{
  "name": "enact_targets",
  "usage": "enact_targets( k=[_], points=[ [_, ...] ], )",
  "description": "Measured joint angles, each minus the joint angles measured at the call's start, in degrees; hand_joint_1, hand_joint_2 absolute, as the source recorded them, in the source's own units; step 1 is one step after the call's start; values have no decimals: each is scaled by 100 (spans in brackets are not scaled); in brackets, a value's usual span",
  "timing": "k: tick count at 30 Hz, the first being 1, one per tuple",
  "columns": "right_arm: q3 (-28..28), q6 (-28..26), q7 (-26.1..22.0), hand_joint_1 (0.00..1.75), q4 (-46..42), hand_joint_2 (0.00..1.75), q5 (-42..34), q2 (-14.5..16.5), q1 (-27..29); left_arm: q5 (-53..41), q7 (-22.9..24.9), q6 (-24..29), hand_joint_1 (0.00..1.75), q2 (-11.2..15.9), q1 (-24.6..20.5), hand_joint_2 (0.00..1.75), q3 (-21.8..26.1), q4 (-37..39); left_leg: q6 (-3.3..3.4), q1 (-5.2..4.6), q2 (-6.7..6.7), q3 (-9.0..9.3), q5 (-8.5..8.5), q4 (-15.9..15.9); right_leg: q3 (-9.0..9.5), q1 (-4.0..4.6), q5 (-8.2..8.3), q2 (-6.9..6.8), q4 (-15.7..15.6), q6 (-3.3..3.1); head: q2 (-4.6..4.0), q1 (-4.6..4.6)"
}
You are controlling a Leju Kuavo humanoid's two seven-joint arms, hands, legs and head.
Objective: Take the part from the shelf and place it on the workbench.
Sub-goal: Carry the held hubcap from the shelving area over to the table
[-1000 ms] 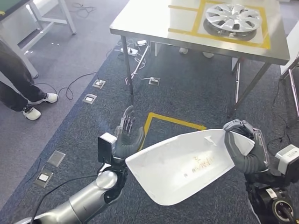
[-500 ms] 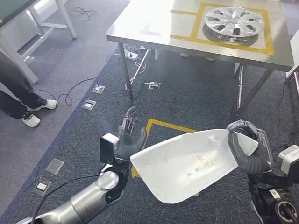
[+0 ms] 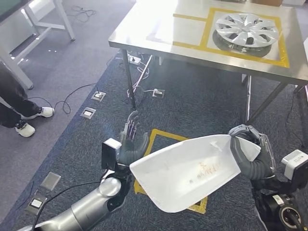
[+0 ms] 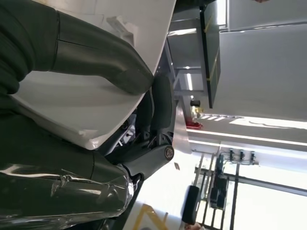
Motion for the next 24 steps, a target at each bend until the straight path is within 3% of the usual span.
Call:
enact_targets(
  k=[3,4,5,6,8,10,13,15,18,19,20,21,23,24],
  points=[
    [2,7,-1,175,17,175,0,4,18,-8,-1,0,0,-3,9,175,0,0,53,-27,-9,176,-152,-5,-728,7,-399,-2,1116,12,0,16],
    [0,9,-1,175,25,175,0,4,26,-13,-1,0,0,-4,17,175,0,0,61,-40,-16,249,-210,-5,-889,10,-493,-2,1246,7,0,18],
    [-1,12,-1,175,31,175,0,4,28,-20,0,0,0,-4,22,175,0,0,65,-52,-26,333,-271,-5,-950,15,-463,-2,1165,-6,0,19],
    [-2,16,-1,175,34,175,0,4,27,-26,1,0,0,-4,24,175,0,0,65,-65,-33,427,-335,-6,-924,28,-278,-2,896,-35,0,20],
    [-2,33,-2,175,37,175,0,4,22,-33,4,0,0,-4,23,175,0,2,52,-88,-42,588,-463,-7,-787,81,395,0,105,-130,0,25],
    [-3,43,2,175,48,175,0,4,21,-39,14,1,0,-5,25,175,0,2,4,-102,-60,668,-563,-4,-686,135,805,3,-370,-207,0,33],
    [-4,51,0,175,50,175,0,8,5,-55,20,5,0,-5,13,175,0,-1,-76,-103,-68,705,-613,84,-555,132,831,0,-472,-271,0,32],
    [-8,58,-1,175,47,175,0,13,-9,-65,16,8,0,-4,-11,175,0,-2,-132,-88,-49,484,-667,513,-437,108,802,-1,-530,-320,0,14],
    [-6,70,4,175,50,175,0,18,-15,-81,26,9,0,3,-5,175,0,0,-228,-40,-31,-255,-1027,1549,-329,103,705,2,-556,-358,0,-19],
    [-3,79,7,175,54,175,0,19,-11,-87,33,9,0,7,2,175,0,0,-254,-26,-28,-440,-1101,1699,-286,102,661,6,-556,-354,0,-27],
    [-2,88,9,175,59,175,0,20,-8,-92,38,9,0,10,6,175,0,0,-269,-16,-25,-529,-1060,1657,-232,100,613,10,-556,-347,0,-33],
    [-2,94,11,175,63,175,0,22,-8,-96,43,10,0,13,7,175,0,0,-274,-10,-21,-511,-880,1416,-167,97,563,13,-556,-335,0,-37],
    [-3,98,11,175,67,175,0,26,-12,-103,50,9,0,16,5,175,0,0,-247,-9,-9,-289,-285,607,-38,98,456,16,-550,-294,0,-44],
    [-4,99,12,175,68,175,0,28,-15,-107,54,9,0,16,2,175,-1,0,-208,-19,1,-184,-98,283,0,104,407,22,-548,-265,0,-44]
  ],
)
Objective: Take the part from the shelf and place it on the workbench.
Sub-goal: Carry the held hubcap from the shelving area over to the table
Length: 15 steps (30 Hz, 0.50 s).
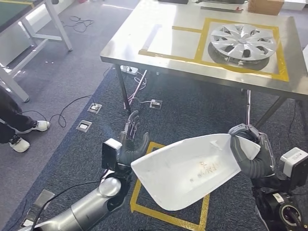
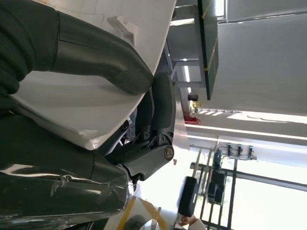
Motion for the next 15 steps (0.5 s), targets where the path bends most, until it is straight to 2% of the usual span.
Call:
enact_targets(
  k=[1,2,5,6,7,9,10,11,12,14,15],
  points=[
    [-1,2,2,175,2,175,0,1,-5,-5,4,-3,0,-1,-1,175,-1,-1,48,-12,5,64,121,-202,23,7,-48,3,-2,34,0,3],
    [0,3,2,175,4,175,0,1,-8,-11,8,-8,0,-1,-2,175,-1,-1,100,-24,6,89,144,-284,41,16,-76,7,13,70,0,5],
    [1,5,-1,175,8,175,0,1,-27,-27,4,-21,0,-9,-8,175,-2,-1,226,-21,-6,214,109,-311,63,3,-179,-1,128,160,0,11],
    [3,4,-1,175,9,175,0,1,-49,-28,-1,-23,0,-13,-15,175,-2,-2,257,-16,-7,270,85,-317,-23,-5,-264,-6,326,182,0,24],
    [7,4,-2,175,9,175,0,2,-70,-29,-6,-25,0,-18,-18,175,-2,-2,280,-12,-8,317,56,-322,-195,-13,-381,-12,656,203,0,36],
    [16,2,4,175,19,175,0,4,-95,-30,-11,-31,0,-24,-12,175,-2,-2,307,-16,-9,397,-20,-321,-658,-17,-668,-15,1467,234,0,57],
    [20,-1,8,175,29,175,0,5,-94,-30,-10,-33,0,-26,-1,175,-2,-2,308,-17,-13,445,-63,-321,-848,-18,-754,-15,1718,243,0,58],
    [21,-4,13,175,41,175,0,5,-93,-30,-10,-35,0,-27,10,175,-2,-2,308,-19,-19,504,-109,-321,-947,-18,-740,-15,1767,240,0,61],
    [21,-8,15,175,51,175,0,5,-95,-29,-9,-35,0,-29,17,175,-2,-2,304,-21,-25,574,-159,-321,-945,-17,-601,-15,1601,228,0,64],
    [22,-12,16,175,58,175,0,5,-102,-29,-9,-35,0,-34,21,175,-2,-2,288,-29,-32,722,-265,-326,-742,-8,-25,-17,826,167,0,69],
    [25,-13,17,175,61,175,0,5,-108,-29,-8,-36,0,-38,21,175,-2,-2,270,-37,-37,781,-313,-326,-639,10,168,-23,462,133,0,72]
  ],
)
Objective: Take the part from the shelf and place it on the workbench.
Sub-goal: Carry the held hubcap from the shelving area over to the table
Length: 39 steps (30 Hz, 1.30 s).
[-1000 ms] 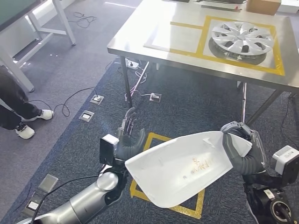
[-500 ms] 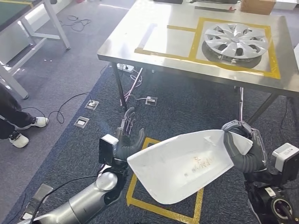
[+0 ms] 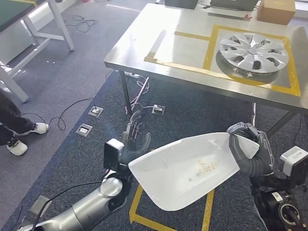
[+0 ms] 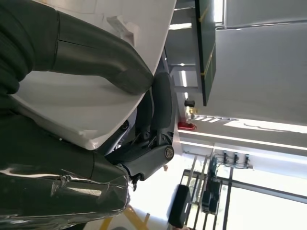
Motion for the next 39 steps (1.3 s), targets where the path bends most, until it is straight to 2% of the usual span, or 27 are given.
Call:
enact_targets(
  k=[1,2,3,5,6,7,9,10,11,12,13,14,15,16,17,19,21,23,25,26,27,28,30,32,36,37,39],
  points=[
    [3,-1,2,175,4,175,0,0,-6,1,1,-2,0,-2,-1,175,-1,0,-29,-7,-3,35,-46,-1,95,18,123,-3,-250,-36,0,4],
    [7,-1,4,175,9,175,1,0,-11,1,3,-7,0,-4,2,175,-1,0,-59,-13,-4,59,-76,13,143,34,155,-7,-381,-71,0,7],
    [11,-2,8,175,13,175,1,0,-20,1,4,-14,0,-8,0,175,-2,0,-90,-23,-6,81,-93,25,185,43,101,-8,-405,-100,0,9],
    [17,-2,14,175,16,175,2,4,-47,-1,4,-40,0,-15,-19,175,-2,0,-142,-25,4,87,-135,117,290,17,128,-2,-453,-158,0,7],
    [20,-2,19,175,25,175,7,8,-74,-2,3,-51,0,-19,-41,175,-2,0,-168,-20,8,9,-178,282,343,1,122,0,-468,-184,0,0],
    [22,1,25,175,38,175,11,15,-105,-5,2,-60,0,-20,-61,175,-2,1,-196,-9,12,-161,-262,577,384,-10,108,2,-482,-207,0,-13],
    [27,22,36,175,76,175,23,30,-154,-11,1,-67,0,-23,-79,175,-2,2,-247,13,16,-691,-507,1359,426,-11,50,6,-486,-236,0,-40],
    [33,34,39,175,97,175,26,39,-163,-13,1,-69,0,-23,-77,175,-2,3,-268,24,17,-940,-597,1643,455,-11,14,9,-486,-238,0,-51],
    [38,44,40,175,119,175,28,46,-165,-14,1,-72,0,-24,-73,175,-2,3,-281,32,18,-1097,-595,1740,495,-11,-26,12,-485,-234,0,-58],
    [42,47,41,175,140,175,30,53,-166,-15,1,-73,0,-24,-73,175,-2,4,-287,39,19,-1135,-455,1607,553,-12,-73,15,-485,-226,0,-64],
    [44,50,42,175,160,175,31,60,-171,-15,0,-73,0,-24,-75,175,-2,4,-285,43,22,-1065,-199,1275,624,-13,-126,16,-485,-213,0,-71],
    [45,50,41,175,178,175,31,66,-180,-16,-1,-73,0,-24,-77,175,-2,5,-276,45,27,-934,122,836,685,-15,-183,16,-487,-194,0,-76],
    [46,50,43,175,195,175,31,69,-194,-15,-1,-73,0,-24,-81,175,-2,7,-255,36,33,-811,332,446,748,-9,-238,20,-482,-167,0,-76],
    [48,50,43,175,211,175,31,72,-212,-15,-2,-73,0,-26,-83,175,-2,8,-218,24,39,-723,437,184,783,-4,-287,23,-484,-136,0,-73],
    [51,50,44,175,225,175,31,74,-230,-15,-2,-73,0,-27,-85,175,-3,10,-176,11,42,-684,484,60,801,1,-325,25,-488,-103,0,-67],
    [59,58,43,175,248,175,32,76,-253,-17,-4,-74,0,-36,-88,175,-4,11,-92,3,35,-639,449,38,836,4,-365,28,-451,-44,0,-59],
    [65,81,42,175,272,175,36,77,-273,-23,-11,-78,0,-50,-95,175,-4,11,-34,15,26,-538,430,15,793,-9,-448,20,-243,8,0,-47],
    [74,117,40,175,317,175,43,90,-322,-35,-23,-95,0,-66,-100,175,-4,11,6,19,26,-437,363,5,475,-23,-672,12,359,55,0,-23],
    [95,146,39,175,377,175,52,111,-353,-48,-27,-114,0,-75,-90,175,-4,11,23,18,24,-359,285,7,-4,-26,-931,10,1103,79,0,-8],
    [106,158,39,175,411,175,56,120,-354,-54,-27,-122,0,-77,-83,175,-4,11,24,17,19,-306,240,8,-178,-27,-968,10,1284,78,0,-8],
    [115,174,39,175,446,175,59,129,-359,-60,-27,-127,0,-80,-78,175,-4,11,23,17,12,-240,190,8,-262,-27,-899,10,1268,70,0,-6],
    [121,192,38,175,486,175,61,143,-375,-66,-27,-135,0,-87,-79,175,-4,13,18,15,5,-162,136,7,-251,-25,-703,10,1039,54,0,-5],
    [126,244,37,175,581,175,61,168,-446,-78,-27,-161,0,-113,-92,175,-4,19,-5,6,-3,-21,29,5,-92,-10,-88,7,257,-4,0,3],
    [141,300,43,175,708,175,64,214,-543,-91,-26,-187,0,-149,-117,175,-7,31,-54,-8,-10,36,-52,-4,57,28,207,-5,-294,-74,0,17],
    [190,385,35,175,977,175,93,367,-765,-102,-37,-238,0,-197,-179,175,-15,46,-184,-18,-1,54,-120,160,262,17,166,1,-460,-190,0,7],
    [200,397,25,175,1062,175,86,403,-847,-102,-41,-246,0,-204,-201,175,-16,51,-214,-11,3,-54,-162,369,315,5,150,7,-470,-219,0,-3],
    [218,425,-2,175,1224,175,45,472,-985,-96,-45,-254,0,-213,-218,175,-21,63,-259,8,9,-532,-335,1100,383,-3,87,14,-480,-256,0,-34]
  ],
)
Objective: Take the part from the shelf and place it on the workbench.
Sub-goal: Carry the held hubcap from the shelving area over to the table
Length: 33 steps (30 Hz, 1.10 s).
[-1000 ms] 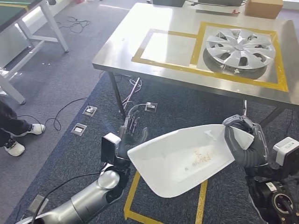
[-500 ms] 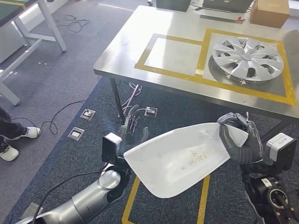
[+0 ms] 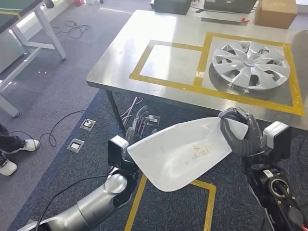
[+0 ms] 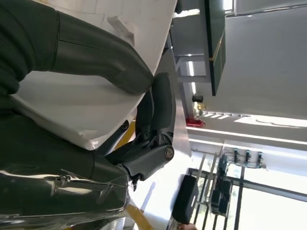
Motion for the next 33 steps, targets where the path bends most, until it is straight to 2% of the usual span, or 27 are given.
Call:
enact_targets(
  k=[1,2,3,4,5,6,8,9,10,12,13,14,16,17,18,19,20,22,23,24,26,27,28,30,31,32,33],
  points=[
    [12,17,-10,175,80,175,-32,33,-49,7,-1,-1,0,-2,0,175,-3,11,-20,8,1,-290,-117,352,35,0,-43,2,0,-6,0,-16],
    [26,38,-17,175,155,175,-61,60,-86,13,-1,-2,0,-2,4,175,-6,23,-35,15,2,-523,-196,563,83,0,-92,5,0,-3,0,-25],
    [40,55,-20,175,224,175,-90,83,-121,19,-4,-5,0,-2,6,175,-8,36,-42,19,3,-661,-187,581,145,-1,-147,6,0,2,0,-32],
    [54,70,-22,175,289,175,-117,106,-164,22,-8,-12,0,-2,5,175,-9,47,-37,20,4,-692,-58,392,223,-1,-209,7,0,11,0,-39],
    [63,84,-25,175,346,175,-144,129,-215,24,-13,-22,0,-2,3,175,-9,55,-21,20,6,-635,183,50,308,-2,-274,8,0,22,0,-46],
    [71,96,-31,175,408,175,-171,154,-278,26,-20,-35,0,-2,-1,175,-9,62,5,18,11,-539,531,-383,365,0,-344,8,-1,41,0,-51],
    [90,120,-43,175,552,175,-220,205,-417,32,-37,-55,0,-3,-14,175,-11,82,63,-8,19,-391,943,-983,471,15,-474,21,-3,96,0,-47],
    [98,127,-51,175,616,175,-234,227,-475,34,-46,-60,0,-4,-19,175,-13,92,93,-14,16,-358,1020,-1111,506,24,-513,27,7,129,0,-42],
    [106,130,-58,175,672,175,-242,249,-528,36,-57,-63,0,-6,-31,175,-14,98,122,-19,14,-331,962,-1123,555,31,-534,36,19,159,0,-37],
    [118,131,-72,175,760,175,-243,282,-626,33,-81,-67,0,-16,-54,175,-16,102,182,2,7,-223,932,-1148,536,25,-554,26,153,214,0,-31],
    [126,131,-78,175,821,175,-243,295,-691,32,-90,-72,0,-21,-69,175,-16,103,211,5,8,-156,894,-1154,436,16,-577,18,355,237,0,-21],
    [136,131,-82,175,892,175,-242,305,-753,31,-96,-80,0,-27,-77,175,-16,105,233,10,6,-91,852,-1160,249,5,-637,8,684,262,0,-11],
    [155,137,-97,175,1044,175,-244,327,-840,31,-96,-98,0,-31,-84,175,-16,116,260,9,4,25,744,-1162,-248,-10,-900,-1,1449,302,0,6],
    [164,148,-111,175,1122,175,-247,341,-866,31,-96,-106,0,-33,-84,175,-16,124,261,9,-1,90,686,-1162,-473,-17,-1066,-2,1700,316,0,8],
    [171,165,-133,175,1200,175,-255,354,-889,31,-96,-113,0,-36,-84,175,-16,132,260,10,-9,165,625,-1161,-617,-23,-1173,-2,1768,324,0,10],
    [177,185,-165,175,1287,175,-265,372,-925,30,-97,-120,0,-41,-84,175,-16,138,255,10,-19,255,558,-1161,-682,-28,-1158,-3,1652,323,0,14],
    [180,201,-199,175,1381,175,-274,386,-974,29,-101,-129,0,-48,-86,175,-16,144,246,9,-26,354,487,-1162,-677,-30,-967,-3,1369,311,0,16],
    [183,224,-257,175,1583,175,-284,408,-1084,27,-109,-154,0,-68,-98,175,-18,162,213,0,-37,521,341,-1150,-616,-16,-181,-6,554,267,0,34],
    [185,232,-268,175,1675,175,-286,417,-1128,27,-112,-163,0,-78,-108,175,-19,173,185,-9,-46,573,271,-1148,-572,-2,137,-7,254,238,0,48],
    [184,239,-277,175,1752,175,-289,429,-1160,27,-113,-170,0,-86,-117,175,-21,185,155,-18,-52,614,218,-1137,-549,13,337,-4,67,209,0,54],
    [183,247,-290,175,1862,175,-292,474,-1231,27,-122,-179,0,-96,-148,175,-22,196,100,-31,-60,664,155,-1103,-469,17,341,0,14,147,0,59],
    [180,249,-308,175,1908,175,-291,500,-1286,27,-136,-194,0,-101,-168,175,-22,201,78,-27,-50,635,158,-997,-435,9,332,6,4,116,0,54],
    [181,251,-330,175,1968,175,-291,531,-1355,29,-155,-212,0,-107,-197,175,-22,208,55,-24,-39,519,160,-787,-393,-1,310,9,1,83,0,51],
    [180,264,-385,175,2098,175,-292,581,-1479,37,-199,-260,0,-120,-236,175,-22,233,4,-11,-14,48,67,-75,-318,-8,244,20,-5,33,0,33],
    [181,278,-410,175,2168,175,-293,606,-1519,44,-216,-278,0,-125,-244,175,-22,253,-18,-11,-8,-240,-66,296,-282,-6,198,21,-5,19,0,24],
    [181,294,-430,175,2235,175,-294,626,-1543,51,-231,-292,0,-128,-245,175,-22,277,-32,-10,-6,-489,-216,555,-233,-5,146,24,-5,15,0,18],
    [181,309,-446,175,2299,175,-297,649,-1559,60,-243,-303,0,-131,-244,175,-22,301,-35,-10,-4,-658,-318,647,-170,-3,88,29,-5,15,0,16]
  ],
)
